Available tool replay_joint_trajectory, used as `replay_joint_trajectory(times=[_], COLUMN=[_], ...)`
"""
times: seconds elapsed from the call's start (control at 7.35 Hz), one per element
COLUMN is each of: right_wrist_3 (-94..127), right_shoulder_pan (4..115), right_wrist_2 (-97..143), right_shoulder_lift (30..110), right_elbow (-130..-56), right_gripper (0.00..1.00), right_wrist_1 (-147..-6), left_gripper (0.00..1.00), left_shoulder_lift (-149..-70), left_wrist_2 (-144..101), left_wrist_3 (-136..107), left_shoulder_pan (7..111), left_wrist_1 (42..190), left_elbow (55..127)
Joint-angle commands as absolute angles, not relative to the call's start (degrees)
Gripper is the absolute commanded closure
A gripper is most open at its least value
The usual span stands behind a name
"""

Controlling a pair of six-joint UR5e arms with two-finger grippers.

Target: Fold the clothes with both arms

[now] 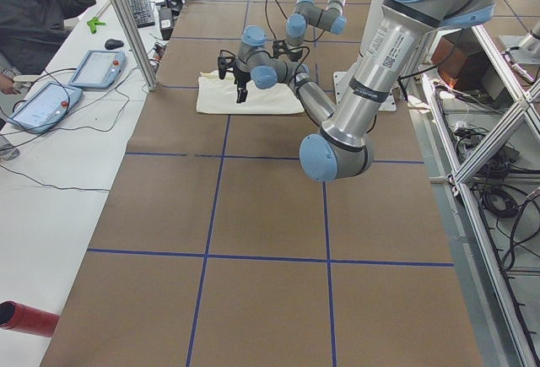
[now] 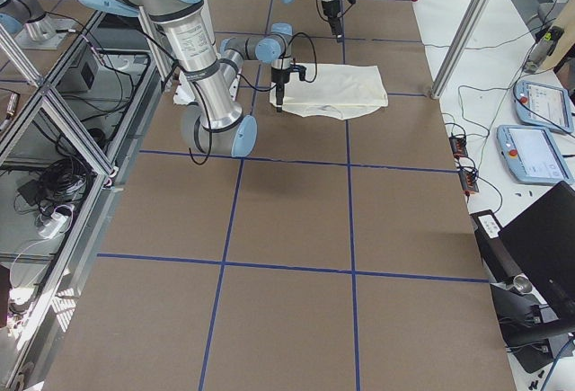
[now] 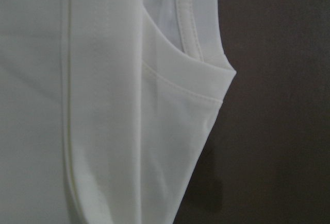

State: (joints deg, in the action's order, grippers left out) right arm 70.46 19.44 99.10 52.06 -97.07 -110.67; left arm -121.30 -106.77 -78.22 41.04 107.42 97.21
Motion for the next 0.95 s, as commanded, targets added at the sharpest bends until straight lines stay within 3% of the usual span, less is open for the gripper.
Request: replay_joint_trajectory(times=[0.0, 0.41, 0.82], right_wrist_3=[70.4, 64.5, 64.3], right_shoulder_pan=[20.8, 23.4, 24.8], right_wrist_2=[99.1, 98.5, 100.0], right_shoulder_lift=[52.6, 60.9, 60.7], right_elbow=[-97.2, -103.9, -108.5], right_gripper=[0.00, 0.00, 0.00], right_wrist_1=[-110.7, -110.3, -109.8], left_gripper=[0.00, 0.00, 0.00], left_shoulder_lift=[-121.4, -121.5, -121.4], left_wrist_2=[-106.7, -106.7, -106.8], left_wrist_3=[-78.3, -79.5, -79.9], left_shoulder_pan=[40.6, 40.2, 40.0], left_wrist_1=[107.6, 107.7, 107.6], left_elbow=[96.9, 97.1, 97.6])
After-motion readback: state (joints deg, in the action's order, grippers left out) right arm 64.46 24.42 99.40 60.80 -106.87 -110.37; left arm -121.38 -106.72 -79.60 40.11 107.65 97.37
